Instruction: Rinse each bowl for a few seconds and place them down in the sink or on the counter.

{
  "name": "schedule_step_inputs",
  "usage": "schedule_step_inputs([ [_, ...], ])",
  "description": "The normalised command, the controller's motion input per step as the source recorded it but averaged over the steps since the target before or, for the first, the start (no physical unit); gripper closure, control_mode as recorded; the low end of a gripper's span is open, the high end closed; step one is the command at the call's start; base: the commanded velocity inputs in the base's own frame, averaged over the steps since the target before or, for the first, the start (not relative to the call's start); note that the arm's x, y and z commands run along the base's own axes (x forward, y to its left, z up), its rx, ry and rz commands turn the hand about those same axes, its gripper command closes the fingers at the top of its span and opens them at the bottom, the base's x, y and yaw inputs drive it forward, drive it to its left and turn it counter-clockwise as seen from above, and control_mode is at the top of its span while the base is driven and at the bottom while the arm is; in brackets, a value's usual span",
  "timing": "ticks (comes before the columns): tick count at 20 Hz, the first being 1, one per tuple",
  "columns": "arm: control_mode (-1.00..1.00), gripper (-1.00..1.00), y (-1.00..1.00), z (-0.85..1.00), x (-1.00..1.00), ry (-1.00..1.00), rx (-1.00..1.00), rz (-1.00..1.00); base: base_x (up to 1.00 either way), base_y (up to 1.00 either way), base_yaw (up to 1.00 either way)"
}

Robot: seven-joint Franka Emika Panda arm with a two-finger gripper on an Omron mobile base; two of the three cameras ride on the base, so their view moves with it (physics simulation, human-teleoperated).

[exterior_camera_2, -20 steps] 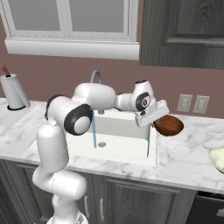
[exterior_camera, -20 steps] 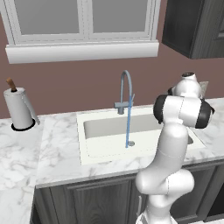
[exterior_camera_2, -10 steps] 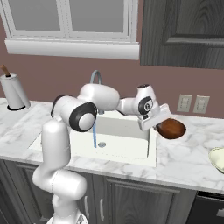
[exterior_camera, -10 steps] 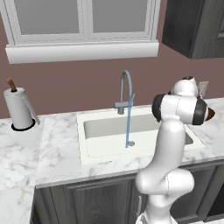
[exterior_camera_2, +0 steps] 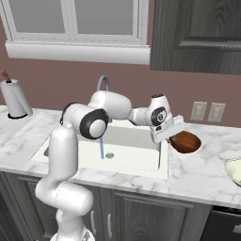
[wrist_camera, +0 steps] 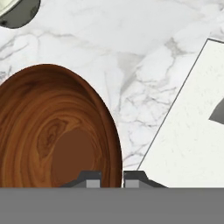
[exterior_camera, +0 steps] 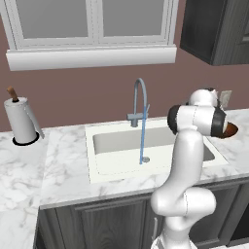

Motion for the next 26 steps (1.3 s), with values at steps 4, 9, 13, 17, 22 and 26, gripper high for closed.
schedule_step_inputs([
  [4, -1.0, 1.0, 0.0, -0.31, 0.14, 0.0, 0.0, -0.07, 0.0, 0.0, 0.0],
  [9, -1.0, 1.0, 0.0, -0.33, 0.16, 0.0, 0.0, -0.07, 0.0, 0.0, 0.0],
  [13, -1.0, 1.0, -0.03, -0.26, 0.21, 0.0, 0.0, -0.06, 0.0, 0.0, 0.0],
  [17, -1.0, -1.0, -0.01, -0.23, 0.19, 0.0, 0.0, -0.07, 0.0, 0.0, 0.0],
  [22, -1.0, -1.0, -0.07, -0.02, 0.18, 0.0, 0.0, -0.06, 0.0, 0.0, 0.0],
  [26, -1.0, -1.0, -0.12, 0.02, 0.03, 0.0, 0.0, -0.04, 0.0, 0.0, 0.0],
])
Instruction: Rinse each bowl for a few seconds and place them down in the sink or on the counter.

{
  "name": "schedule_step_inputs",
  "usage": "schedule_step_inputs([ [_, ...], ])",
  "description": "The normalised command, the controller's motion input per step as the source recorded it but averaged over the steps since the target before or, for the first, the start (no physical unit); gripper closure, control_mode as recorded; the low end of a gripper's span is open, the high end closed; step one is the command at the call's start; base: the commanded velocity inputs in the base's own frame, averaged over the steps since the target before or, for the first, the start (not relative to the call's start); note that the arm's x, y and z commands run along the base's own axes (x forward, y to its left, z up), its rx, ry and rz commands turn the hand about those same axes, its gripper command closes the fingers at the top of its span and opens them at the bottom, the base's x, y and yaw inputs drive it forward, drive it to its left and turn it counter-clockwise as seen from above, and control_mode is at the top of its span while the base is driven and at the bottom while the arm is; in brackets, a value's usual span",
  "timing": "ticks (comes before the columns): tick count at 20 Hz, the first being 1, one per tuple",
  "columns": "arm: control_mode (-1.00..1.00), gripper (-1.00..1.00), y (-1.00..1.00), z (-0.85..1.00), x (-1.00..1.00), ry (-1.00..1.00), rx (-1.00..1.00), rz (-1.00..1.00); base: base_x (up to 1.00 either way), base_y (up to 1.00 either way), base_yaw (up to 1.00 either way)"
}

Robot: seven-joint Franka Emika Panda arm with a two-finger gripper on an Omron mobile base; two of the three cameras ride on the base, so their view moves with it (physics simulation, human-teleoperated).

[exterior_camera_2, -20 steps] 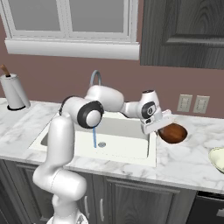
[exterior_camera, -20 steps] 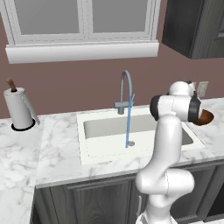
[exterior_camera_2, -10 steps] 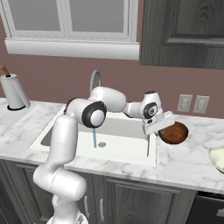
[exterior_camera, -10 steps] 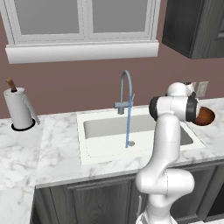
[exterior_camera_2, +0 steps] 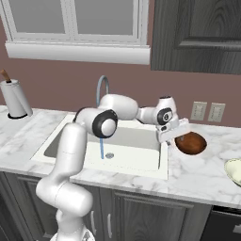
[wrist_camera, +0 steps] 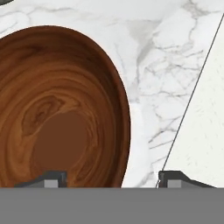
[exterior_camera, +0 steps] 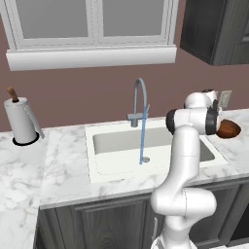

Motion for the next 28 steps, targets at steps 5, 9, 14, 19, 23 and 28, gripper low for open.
schedule_step_inputs([
  [5, -1.0, -1.0, -0.04, 0.07, -0.01, -0.03, 0.0, -0.02, 0.0, 0.0, 0.0],
  [9, -1.0, -1.0, 0.02, 0.03, -0.11, -0.07, 0.0, -0.02, 0.0, 0.0, 0.0],
  [14, -1.0, -1.0, 0.01, 0.07, -0.26, -0.09, 0.0, -0.02, 0.0, 0.0, 0.0],
  [19, -1.0, -1.0, 0.0, 0.13, -0.33, -0.07, 0.0, -0.02, 0.0, 0.0, 0.0],
  [23, -1.0, -1.0, -0.02, 0.25, -0.35, -0.03, 0.0, -0.01, 0.0, 0.0, 0.0],
  [28, -1.0, -1.0, -0.06, 0.33, -0.4, -0.02, 0.0, -0.01, 0.0, 0.0, 0.0],
])
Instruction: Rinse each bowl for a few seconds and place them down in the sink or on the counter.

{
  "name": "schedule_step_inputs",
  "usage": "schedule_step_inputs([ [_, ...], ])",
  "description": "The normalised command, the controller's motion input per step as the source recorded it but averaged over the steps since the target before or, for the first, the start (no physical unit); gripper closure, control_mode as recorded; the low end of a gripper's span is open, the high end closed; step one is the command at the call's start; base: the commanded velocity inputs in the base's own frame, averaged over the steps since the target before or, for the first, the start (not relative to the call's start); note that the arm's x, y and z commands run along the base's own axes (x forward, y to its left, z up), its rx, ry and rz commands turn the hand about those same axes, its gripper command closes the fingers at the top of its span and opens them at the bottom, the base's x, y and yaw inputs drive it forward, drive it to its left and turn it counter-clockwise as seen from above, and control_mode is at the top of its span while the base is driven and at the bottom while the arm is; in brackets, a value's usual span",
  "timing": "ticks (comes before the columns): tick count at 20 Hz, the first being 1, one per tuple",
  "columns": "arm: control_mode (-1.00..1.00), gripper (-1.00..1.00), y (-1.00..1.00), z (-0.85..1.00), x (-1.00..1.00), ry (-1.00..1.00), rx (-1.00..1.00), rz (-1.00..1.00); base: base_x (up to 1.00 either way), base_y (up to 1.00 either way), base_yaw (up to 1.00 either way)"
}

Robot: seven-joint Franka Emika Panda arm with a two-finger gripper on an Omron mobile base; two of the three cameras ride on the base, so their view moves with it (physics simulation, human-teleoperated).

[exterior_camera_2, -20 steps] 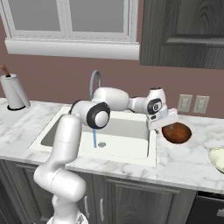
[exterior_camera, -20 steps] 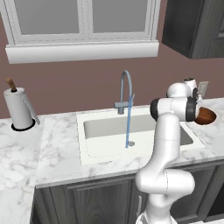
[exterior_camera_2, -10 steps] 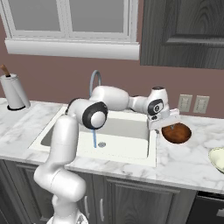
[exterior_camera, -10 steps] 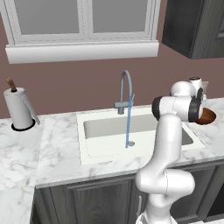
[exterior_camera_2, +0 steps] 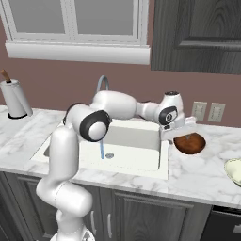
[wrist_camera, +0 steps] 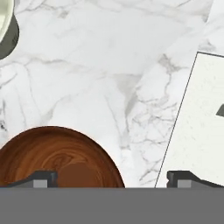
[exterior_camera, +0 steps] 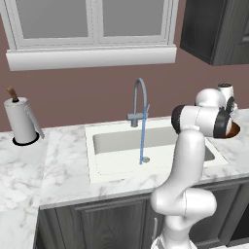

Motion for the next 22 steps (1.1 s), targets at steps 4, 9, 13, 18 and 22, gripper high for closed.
schedule_step_inputs([
  [4, -1.0, -1.0, -0.01, 0.37, -0.36, -0.03, -0.01, -0.05, 0.0, 0.0, 0.0],
  [9, -1.0, -1.0, -0.09, 0.27, -0.43, -0.04, 0.0, -0.03, 0.0, 0.0, 0.0],
  [13, -1.0, -1.0, -0.12, 0.22, -0.47, -0.06, 0.0, -0.02, 0.0, 0.0, 0.0],
  [18, -1.0, -1.0, -0.12, 0.28, -0.4, -0.06, 0.0, -0.01, 0.0, 0.0, 0.0],
  [22, -1.0, -1.0, -0.02, 0.46, -0.35, 0.0, -0.04, -0.03, 0.0, 0.0, 0.0],
])
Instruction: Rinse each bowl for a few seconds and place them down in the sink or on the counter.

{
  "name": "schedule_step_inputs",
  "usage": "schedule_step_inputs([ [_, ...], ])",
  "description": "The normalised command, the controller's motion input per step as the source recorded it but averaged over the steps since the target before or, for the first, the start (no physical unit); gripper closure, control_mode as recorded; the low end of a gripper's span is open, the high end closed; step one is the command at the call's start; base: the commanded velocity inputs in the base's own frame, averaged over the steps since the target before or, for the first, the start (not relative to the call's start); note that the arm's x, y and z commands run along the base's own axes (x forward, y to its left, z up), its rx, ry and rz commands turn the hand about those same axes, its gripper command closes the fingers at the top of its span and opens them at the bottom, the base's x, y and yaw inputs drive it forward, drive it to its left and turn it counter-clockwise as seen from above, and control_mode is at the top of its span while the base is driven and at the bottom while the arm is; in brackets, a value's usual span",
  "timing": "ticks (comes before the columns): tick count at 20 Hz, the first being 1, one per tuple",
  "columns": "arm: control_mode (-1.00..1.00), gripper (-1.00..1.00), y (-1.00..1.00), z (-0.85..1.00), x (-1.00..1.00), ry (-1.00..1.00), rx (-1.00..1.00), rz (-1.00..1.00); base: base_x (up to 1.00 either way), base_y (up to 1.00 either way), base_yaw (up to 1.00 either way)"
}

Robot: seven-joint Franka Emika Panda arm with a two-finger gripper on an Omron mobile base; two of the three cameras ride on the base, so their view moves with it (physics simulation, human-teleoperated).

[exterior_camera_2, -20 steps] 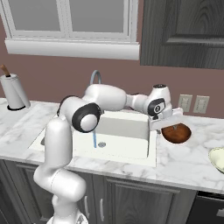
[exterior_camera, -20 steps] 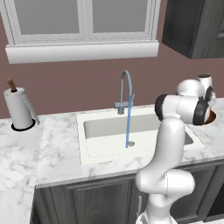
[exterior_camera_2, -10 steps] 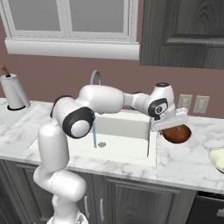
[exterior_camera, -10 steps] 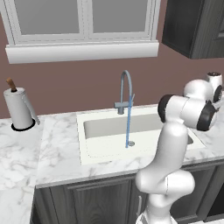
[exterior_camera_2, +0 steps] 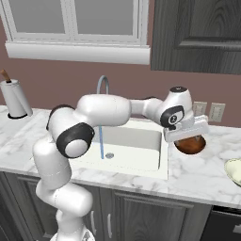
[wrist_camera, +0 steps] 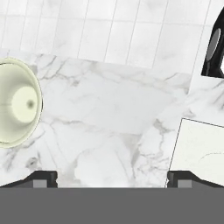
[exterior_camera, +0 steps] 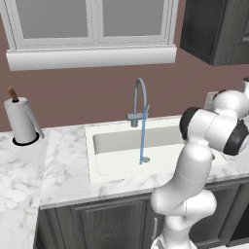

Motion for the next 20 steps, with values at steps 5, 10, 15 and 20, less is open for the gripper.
schedule_step_inputs([
  [5, -1.0, -1.0, -0.14, 0.37, -0.46, 0.0, -0.04, -0.06, 0.0, 0.0, 0.0],
  [10, -1.0, -1.0, -0.24, 0.13, -0.41, 0.0, -0.05, -0.07, 0.0, 0.0, 0.0],
  [15, -1.0, -1.0, -0.3, 0.01, -0.39, 0.0, -0.01, -0.06, 0.0, 0.0, 0.0],
  [20, -1.0, -1.0, -0.12, 0.0, -0.26, 0.0, -0.02, -0.03, 0.0, 0.0, 0.0],
])
